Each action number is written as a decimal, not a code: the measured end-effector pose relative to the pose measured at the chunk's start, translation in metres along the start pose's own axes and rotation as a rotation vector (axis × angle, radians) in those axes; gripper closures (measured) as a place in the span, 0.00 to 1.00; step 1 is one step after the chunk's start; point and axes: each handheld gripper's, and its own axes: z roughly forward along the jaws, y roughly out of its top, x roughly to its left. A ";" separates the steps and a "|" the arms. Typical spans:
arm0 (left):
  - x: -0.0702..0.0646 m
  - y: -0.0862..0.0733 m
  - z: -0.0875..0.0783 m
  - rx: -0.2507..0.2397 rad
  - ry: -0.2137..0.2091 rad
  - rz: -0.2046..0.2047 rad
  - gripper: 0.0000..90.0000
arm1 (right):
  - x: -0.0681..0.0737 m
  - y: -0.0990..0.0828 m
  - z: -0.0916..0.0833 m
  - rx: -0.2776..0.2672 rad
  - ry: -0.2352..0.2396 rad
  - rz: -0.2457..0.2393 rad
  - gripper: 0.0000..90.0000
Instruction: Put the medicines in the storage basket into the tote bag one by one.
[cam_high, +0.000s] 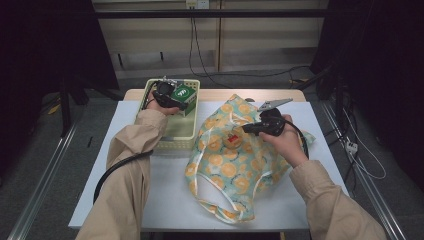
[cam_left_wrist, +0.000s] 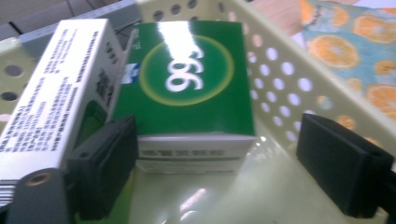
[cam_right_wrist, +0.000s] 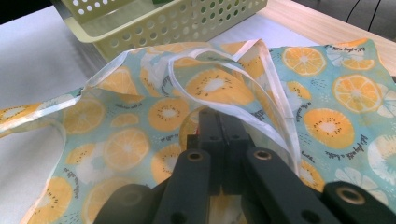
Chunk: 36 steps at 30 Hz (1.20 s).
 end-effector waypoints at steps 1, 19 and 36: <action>0.000 0.001 -0.001 -0.002 0.009 0.012 0.16 | 0.000 0.000 0.000 -0.001 0.000 0.001 1.00; 0.014 0.014 0.017 0.009 0.064 0.065 0.06 | -0.004 0.004 0.000 -0.001 0.010 0.012 1.00; 0.013 0.019 0.028 0.033 0.093 0.112 0.01 | -0.005 0.004 -0.001 0.005 0.010 0.012 1.00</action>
